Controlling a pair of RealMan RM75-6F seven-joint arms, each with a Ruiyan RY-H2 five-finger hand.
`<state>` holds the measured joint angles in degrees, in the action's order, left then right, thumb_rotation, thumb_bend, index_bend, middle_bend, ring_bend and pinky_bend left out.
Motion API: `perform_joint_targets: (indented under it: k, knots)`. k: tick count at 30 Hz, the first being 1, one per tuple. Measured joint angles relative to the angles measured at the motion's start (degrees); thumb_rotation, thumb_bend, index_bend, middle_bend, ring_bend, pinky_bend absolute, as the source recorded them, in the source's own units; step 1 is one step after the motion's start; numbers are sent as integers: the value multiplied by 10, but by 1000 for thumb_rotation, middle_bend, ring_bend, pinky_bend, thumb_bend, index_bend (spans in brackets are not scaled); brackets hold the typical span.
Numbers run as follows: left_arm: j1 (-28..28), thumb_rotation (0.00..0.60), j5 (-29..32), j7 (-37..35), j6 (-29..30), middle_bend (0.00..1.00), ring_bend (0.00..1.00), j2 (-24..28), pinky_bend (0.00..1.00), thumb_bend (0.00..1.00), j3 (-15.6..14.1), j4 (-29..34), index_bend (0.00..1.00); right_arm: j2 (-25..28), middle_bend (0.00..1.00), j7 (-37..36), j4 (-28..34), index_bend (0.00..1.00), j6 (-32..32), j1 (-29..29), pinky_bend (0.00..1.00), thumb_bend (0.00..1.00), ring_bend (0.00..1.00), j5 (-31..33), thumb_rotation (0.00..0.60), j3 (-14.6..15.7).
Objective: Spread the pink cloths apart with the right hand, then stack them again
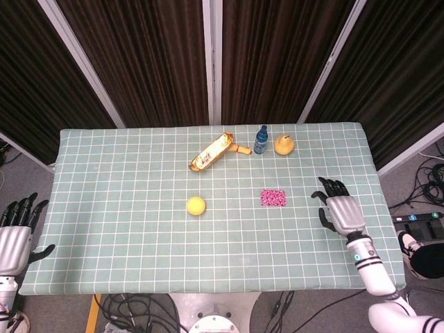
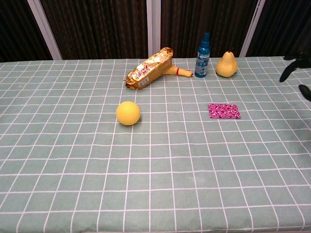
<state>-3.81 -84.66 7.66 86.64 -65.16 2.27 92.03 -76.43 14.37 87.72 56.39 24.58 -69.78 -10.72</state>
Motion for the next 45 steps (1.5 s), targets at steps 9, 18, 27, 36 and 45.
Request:
perform_joint_targets:
  k: [9, 18, 27, 36, 45]
  knots:
    - [1, 600, 2, 2, -1, 137, 98, 3, 101, 41, 0, 4, 171, -116, 11, 41, -148, 309, -100, 91, 0, 569, 0, 91, 522, -15]
    - [2, 600, 3, 2, -1, 137, 98, 4, 100, 42, 1, 6, 171, -186, 11, 31, -247, 310, -172, 148, 0, 571, 0, 131, 518, -17]
    - [3, 600, 3, 1, -1, 136, 98, 5, 100, 41, 0, 5, 171, -214, 12, 27, -286, 311, -187, 177, 0, 569, 0, 137, 521, -13]
    - [5, 600, 4, 1, 0, 137, 98, 5, 100, 41, 0, 4, 171, -221, 12, 29, -293, 311, -192, 183, 0, 566, 0, 133, 524, 6]
    - [5, 600, 2, 0, 0, 136, 98, 3, 101, 41, -1, 1, 171, -181, 11, 35, -218, 312, -177, 165, 0, 566, 0, 110, 518, 38]
